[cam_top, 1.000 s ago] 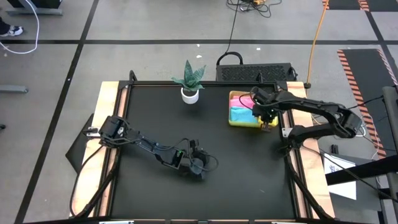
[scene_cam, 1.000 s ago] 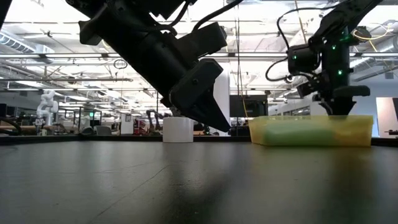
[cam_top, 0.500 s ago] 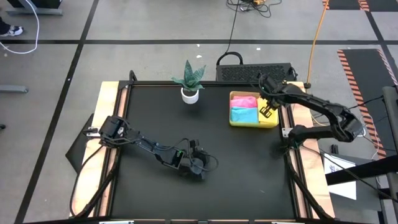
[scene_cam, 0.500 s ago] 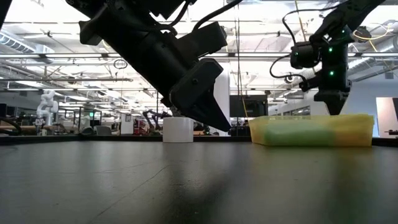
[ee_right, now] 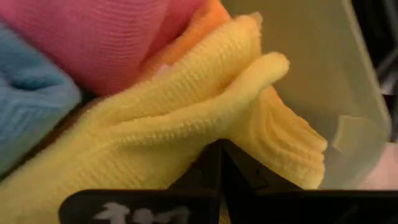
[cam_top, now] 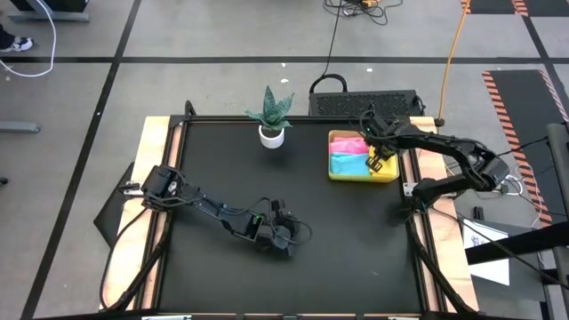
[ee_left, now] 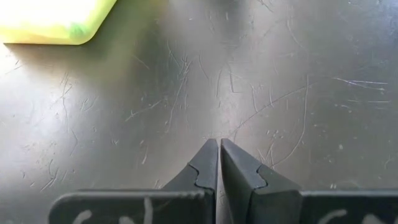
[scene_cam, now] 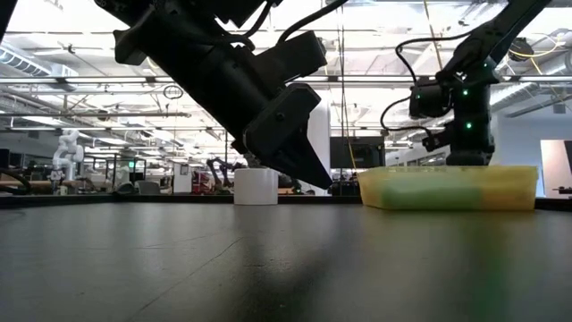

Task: Fold microfiber towels
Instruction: Put the folded yellow microfiber cloth into the yellow bin, then adjust the yellow bin

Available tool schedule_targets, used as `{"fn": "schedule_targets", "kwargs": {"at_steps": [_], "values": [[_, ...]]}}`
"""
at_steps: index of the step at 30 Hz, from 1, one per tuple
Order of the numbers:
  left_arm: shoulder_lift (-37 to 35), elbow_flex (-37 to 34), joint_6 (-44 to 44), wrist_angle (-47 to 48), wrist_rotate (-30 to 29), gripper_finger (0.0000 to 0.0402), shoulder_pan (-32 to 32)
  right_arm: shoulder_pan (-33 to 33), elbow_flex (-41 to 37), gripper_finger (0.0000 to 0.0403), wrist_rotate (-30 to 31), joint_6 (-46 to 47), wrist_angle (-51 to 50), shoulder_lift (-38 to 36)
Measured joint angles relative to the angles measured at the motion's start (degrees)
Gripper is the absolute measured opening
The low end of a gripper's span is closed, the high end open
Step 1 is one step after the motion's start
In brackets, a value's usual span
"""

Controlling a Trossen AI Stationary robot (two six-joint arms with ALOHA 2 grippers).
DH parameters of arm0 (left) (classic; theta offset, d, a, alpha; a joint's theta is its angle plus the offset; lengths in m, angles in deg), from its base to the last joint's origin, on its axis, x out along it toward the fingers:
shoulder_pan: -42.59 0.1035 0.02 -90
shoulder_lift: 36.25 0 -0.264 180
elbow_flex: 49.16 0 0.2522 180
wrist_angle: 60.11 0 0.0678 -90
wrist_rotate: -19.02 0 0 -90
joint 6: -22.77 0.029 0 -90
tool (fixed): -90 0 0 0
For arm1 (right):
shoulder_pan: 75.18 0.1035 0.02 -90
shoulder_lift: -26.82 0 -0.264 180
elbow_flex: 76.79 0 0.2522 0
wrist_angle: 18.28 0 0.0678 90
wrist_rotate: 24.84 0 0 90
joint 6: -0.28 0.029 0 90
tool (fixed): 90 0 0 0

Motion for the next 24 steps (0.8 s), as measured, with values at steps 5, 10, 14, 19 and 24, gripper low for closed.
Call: {"fn": "schedule_targets", "kwargs": {"at_steps": [5, 10, 14, 19, 24], "values": [[0.00, 0.00, 0.04, 0.00, 0.02, 0.0024, 0.00, 0.04, -0.02, 0.0000, 3.86, -1.71, 0.01, -1.60], [0.00, 0.00, 0.16, -0.02, 0.02, 0.0024, 0.07, 1.36, -0.02, 0.0000, 4.02, -1.51, -1.37, -8.54], [0.00, 0.00, 0.17, -0.02, 0.00, 0.0024, 0.07, 4.36, 0.08, 0.0000, 3.95, 3.23, -1.90, -15.16], [0.00, 0.00, 0.17, -0.04, 0.01, 0.0024, 0.24, 12.55, 1.25, 0.0000, -5.22, 10.22, -4.25, -21.01], [0.00, 0.00, 0.15, -0.04, 0.00, 0.0024, 0.42, 22.66, 1.27, 0.0000, -23.68, 17.77, -5.27, -20.68]]}}
